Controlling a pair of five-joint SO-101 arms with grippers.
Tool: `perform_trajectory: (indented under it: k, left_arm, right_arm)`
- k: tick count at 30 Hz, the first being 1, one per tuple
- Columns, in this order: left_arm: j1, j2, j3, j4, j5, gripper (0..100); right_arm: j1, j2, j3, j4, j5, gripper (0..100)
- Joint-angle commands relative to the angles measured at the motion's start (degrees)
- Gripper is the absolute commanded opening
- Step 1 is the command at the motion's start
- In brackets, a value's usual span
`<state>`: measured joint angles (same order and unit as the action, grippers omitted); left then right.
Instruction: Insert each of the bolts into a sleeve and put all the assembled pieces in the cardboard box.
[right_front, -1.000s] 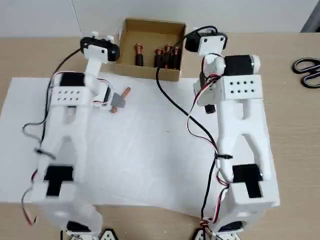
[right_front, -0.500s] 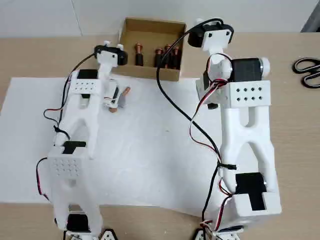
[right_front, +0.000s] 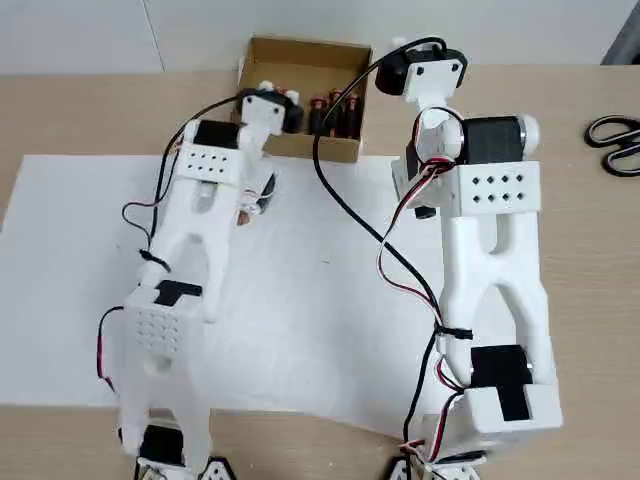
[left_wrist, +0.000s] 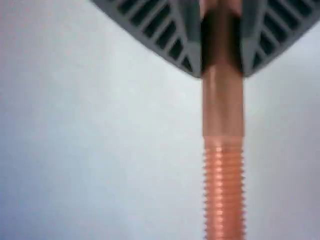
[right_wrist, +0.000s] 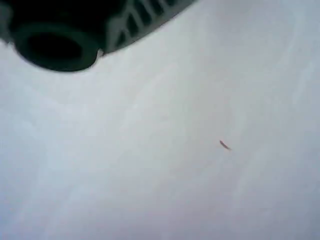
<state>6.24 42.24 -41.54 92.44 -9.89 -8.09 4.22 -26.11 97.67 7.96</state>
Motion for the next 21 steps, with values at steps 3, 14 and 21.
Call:
perform_trajectory:
  k: [3,14,21]
  left_arm:
    - [0.09,-0.97,-15.16,8.09,-6.68,1]
    - [-1.32,-16.62,-5.23,8.09,-18.37,1]
    - [2.37,-38.42,15.96,8.0,-26.11,1]
  right_arm:
    - [0.92,-3.65,-2.9,0.75,0.62,0.5]
    - [10.42,-13.76,-3.08,0.66,0.62,0.5]
    - [11.47,-22.11,-2.9,0.66,0.62,0.4]
